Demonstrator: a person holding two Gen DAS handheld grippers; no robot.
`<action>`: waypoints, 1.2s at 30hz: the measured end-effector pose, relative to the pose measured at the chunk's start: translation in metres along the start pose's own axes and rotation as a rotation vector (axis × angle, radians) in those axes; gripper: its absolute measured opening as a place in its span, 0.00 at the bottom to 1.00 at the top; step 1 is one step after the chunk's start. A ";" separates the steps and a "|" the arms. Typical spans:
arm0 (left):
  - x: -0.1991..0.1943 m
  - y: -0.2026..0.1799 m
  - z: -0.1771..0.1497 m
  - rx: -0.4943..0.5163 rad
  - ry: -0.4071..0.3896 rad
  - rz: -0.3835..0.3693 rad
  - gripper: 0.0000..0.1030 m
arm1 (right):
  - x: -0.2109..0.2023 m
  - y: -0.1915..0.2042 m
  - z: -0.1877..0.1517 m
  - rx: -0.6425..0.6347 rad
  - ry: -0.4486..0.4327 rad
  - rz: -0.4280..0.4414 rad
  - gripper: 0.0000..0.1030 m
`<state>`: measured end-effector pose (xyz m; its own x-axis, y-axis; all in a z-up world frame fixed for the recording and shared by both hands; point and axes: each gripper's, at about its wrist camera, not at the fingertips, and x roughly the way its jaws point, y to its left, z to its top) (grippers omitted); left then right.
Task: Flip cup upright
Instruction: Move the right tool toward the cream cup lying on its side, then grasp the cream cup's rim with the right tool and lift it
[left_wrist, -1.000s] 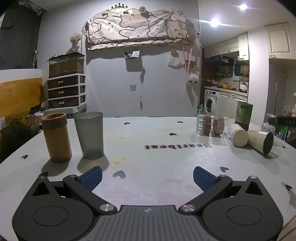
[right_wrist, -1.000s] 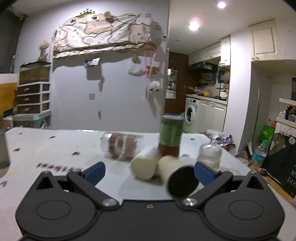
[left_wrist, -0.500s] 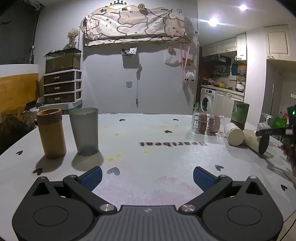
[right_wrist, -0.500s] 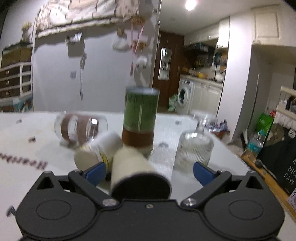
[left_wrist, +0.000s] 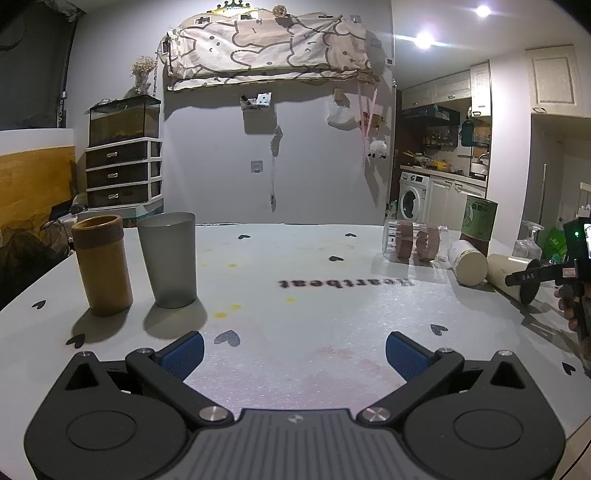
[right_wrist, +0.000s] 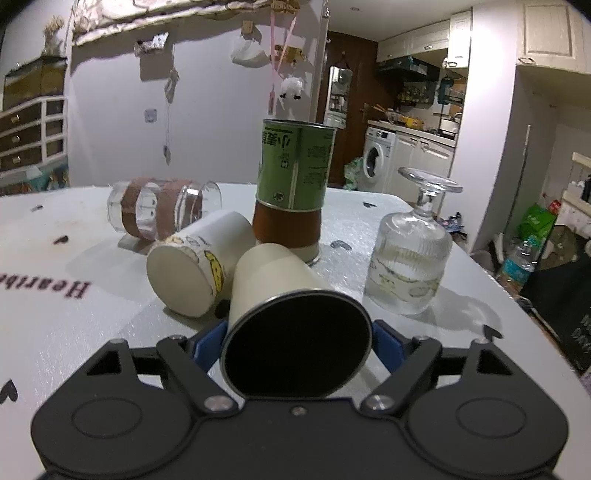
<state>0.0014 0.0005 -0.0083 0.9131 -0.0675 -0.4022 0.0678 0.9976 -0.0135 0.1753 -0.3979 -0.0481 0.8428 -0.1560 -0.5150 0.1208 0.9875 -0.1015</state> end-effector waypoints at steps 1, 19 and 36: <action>-0.001 0.002 0.001 -0.001 0.001 0.000 1.00 | -0.003 0.001 -0.002 -0.005 0.002 -0.003 0.82; 0.001 0.001 0.000 -0.003 0.003 -0.005 1.00 | -0.131 0.078 -0.056 -0.078 -0.095 0.271 0.82; 0.021 0.025 0.007 -0.038 0.040 -0.018 1.00 | -0.204 0.170 -0.093 -0.425 -0.159 0.845 0.82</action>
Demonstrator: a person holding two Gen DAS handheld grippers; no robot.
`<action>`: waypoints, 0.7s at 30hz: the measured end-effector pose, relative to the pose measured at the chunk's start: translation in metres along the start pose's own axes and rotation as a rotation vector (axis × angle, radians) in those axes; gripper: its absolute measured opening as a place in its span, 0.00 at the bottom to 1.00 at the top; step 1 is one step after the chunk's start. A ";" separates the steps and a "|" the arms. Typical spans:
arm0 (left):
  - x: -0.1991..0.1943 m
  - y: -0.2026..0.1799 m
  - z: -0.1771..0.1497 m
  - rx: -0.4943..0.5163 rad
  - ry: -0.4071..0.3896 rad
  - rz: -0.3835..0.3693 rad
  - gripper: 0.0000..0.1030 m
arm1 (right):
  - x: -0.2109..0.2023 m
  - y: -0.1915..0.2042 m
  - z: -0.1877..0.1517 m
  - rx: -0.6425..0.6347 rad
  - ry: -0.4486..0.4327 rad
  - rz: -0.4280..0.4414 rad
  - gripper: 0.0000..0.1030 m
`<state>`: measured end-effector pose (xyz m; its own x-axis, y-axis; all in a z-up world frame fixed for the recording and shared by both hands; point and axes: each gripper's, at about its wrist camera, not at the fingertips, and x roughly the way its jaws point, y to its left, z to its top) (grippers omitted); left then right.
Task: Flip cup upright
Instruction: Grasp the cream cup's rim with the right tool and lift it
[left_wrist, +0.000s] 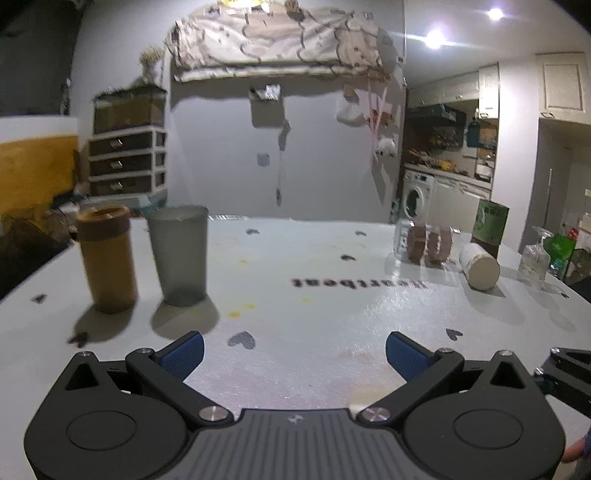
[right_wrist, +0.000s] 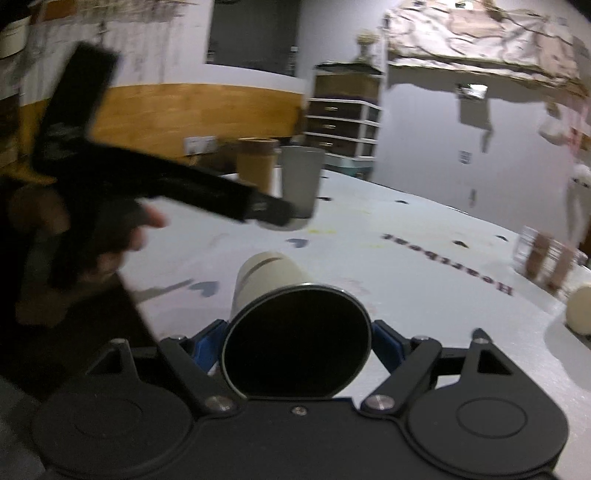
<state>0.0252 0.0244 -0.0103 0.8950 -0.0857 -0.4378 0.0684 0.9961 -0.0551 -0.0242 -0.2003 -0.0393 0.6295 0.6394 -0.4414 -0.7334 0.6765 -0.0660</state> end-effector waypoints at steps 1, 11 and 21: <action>0.006 0.002 0.001 -0.002 0.017 -0.004 1.00 | -0.001 0.001 -0.001 -0.011 0.001 0.005 0.82; 0.030 -0.001 -0.010 0.085 0.108 -0.040 1.00 | -0.011 -0.004 -0.013 -0.026 0.001 -0.089 0.86; 0.014 0.007 -0.018 0.040 0.115 -0.091 1.00 | -0.008 -0.033 -0.019 0.093 0.016 -0.268 0.86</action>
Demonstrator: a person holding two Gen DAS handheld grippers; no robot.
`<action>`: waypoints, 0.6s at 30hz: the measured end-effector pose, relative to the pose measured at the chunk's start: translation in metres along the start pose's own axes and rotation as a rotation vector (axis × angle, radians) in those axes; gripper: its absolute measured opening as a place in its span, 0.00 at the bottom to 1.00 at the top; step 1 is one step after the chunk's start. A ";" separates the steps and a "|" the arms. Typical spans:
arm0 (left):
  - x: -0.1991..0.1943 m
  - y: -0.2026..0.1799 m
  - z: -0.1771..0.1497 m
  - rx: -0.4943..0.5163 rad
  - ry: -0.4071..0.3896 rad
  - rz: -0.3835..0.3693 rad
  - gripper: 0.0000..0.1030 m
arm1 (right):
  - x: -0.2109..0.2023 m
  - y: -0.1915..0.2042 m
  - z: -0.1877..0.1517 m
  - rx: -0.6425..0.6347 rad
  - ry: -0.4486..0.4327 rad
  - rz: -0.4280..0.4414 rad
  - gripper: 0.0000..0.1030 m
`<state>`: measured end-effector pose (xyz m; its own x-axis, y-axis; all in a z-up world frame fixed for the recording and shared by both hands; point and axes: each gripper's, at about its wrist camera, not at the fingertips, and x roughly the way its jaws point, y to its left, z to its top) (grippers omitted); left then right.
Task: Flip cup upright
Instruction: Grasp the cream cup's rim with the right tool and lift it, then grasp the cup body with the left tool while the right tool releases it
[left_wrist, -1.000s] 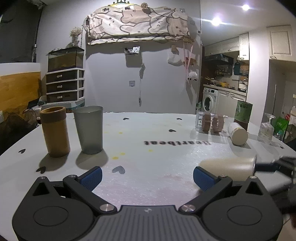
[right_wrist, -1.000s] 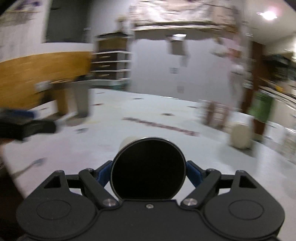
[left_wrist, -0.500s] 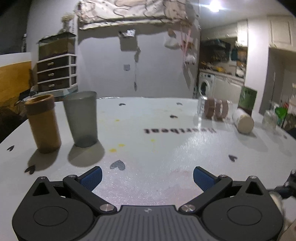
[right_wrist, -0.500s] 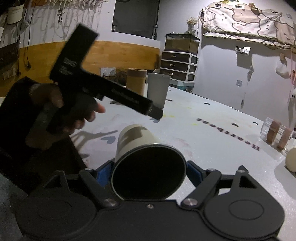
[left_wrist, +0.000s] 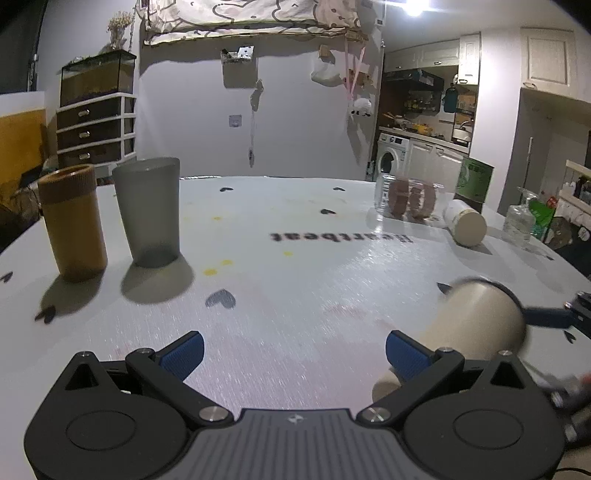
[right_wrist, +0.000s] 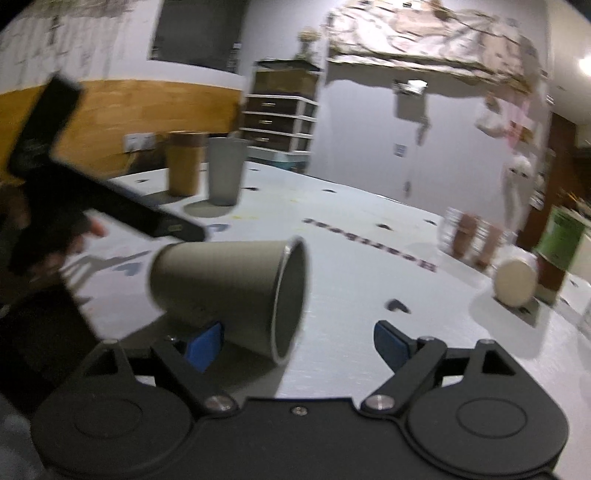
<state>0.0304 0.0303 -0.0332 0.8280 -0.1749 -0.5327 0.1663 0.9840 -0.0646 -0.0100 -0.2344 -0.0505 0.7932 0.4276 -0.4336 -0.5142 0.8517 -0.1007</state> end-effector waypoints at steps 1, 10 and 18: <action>-0.001 0.000 -0.001 -0.001 0.004 -0.010 1.00 | 0.002 -0.002 0.000 0.015 0.002 -0.015 0.86; 0.001 -0.011 -0.009 -0.008 0.051 -0.071 1.00 | 0.024 -0.014 0.006 0.129 0.018 -0.095 0.84; -0.003 -0.004 0.002 -0.095 0.022 -0.132 0.98 | 0.025 -0.019 0.003 0.167 0.020 -0.093 0.84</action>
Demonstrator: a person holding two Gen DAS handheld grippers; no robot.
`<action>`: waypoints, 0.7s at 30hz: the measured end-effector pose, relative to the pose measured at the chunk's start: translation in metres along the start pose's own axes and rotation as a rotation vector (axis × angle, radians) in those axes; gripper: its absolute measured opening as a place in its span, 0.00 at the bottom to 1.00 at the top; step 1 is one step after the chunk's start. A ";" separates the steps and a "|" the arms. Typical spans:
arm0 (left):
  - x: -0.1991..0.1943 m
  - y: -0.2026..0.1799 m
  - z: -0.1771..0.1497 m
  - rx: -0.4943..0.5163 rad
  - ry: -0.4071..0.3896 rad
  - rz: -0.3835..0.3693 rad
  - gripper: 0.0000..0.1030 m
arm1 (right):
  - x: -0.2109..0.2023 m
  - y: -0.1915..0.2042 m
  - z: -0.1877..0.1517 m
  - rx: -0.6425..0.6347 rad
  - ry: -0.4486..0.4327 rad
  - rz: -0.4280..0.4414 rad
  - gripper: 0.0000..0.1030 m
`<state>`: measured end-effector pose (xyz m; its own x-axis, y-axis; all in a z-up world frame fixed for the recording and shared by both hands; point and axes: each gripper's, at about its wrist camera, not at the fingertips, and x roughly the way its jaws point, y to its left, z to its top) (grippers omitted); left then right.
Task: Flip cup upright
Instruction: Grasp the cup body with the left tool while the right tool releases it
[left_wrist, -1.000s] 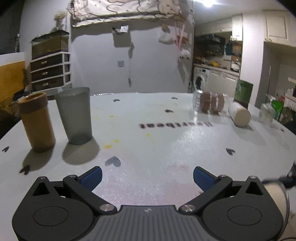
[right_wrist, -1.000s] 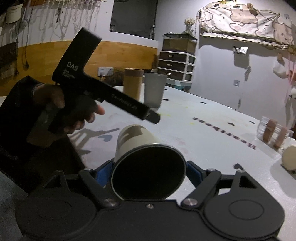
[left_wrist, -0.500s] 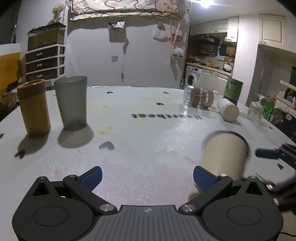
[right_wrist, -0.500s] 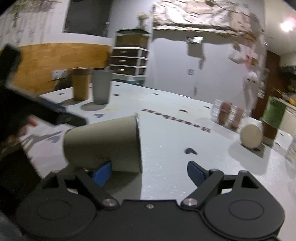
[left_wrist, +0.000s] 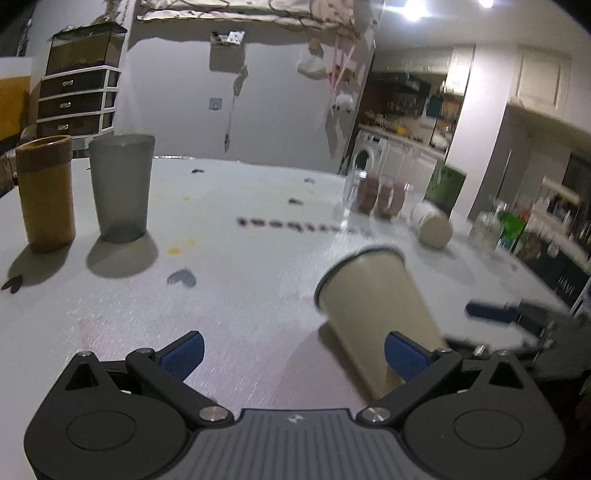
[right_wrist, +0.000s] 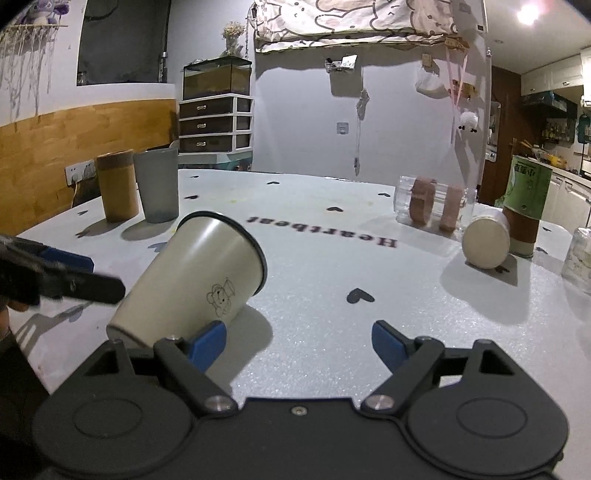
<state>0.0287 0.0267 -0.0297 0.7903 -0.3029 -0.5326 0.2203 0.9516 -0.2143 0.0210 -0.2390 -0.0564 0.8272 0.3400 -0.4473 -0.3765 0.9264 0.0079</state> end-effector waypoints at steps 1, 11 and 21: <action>0.000 0.001 0.005 -0.023 -0.002 -0.025 0.96 | 0.000 -0.001 0.000 0.006 0.001 -0.004 0.84; 0.059 -0.012 0.041 -0.240 0.224 -0.168 0.86 | 0.003 -0.007 -0.004 0.067 0.003 0.003 0.84; 0.094 -0.020 0.045 -0.270 0.310 -0.127 0.74 | 0.006 0.000 -0.001 0.059 0.001 0.010 0.84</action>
<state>0.1241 -0.0184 -0.0386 0.5482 -0.4574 -0.7002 0.1151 0.8705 -0.4786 0.0251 -0.2378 -0.0602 0.8230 0.3496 -0.4476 -0.3598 0.9307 0.0654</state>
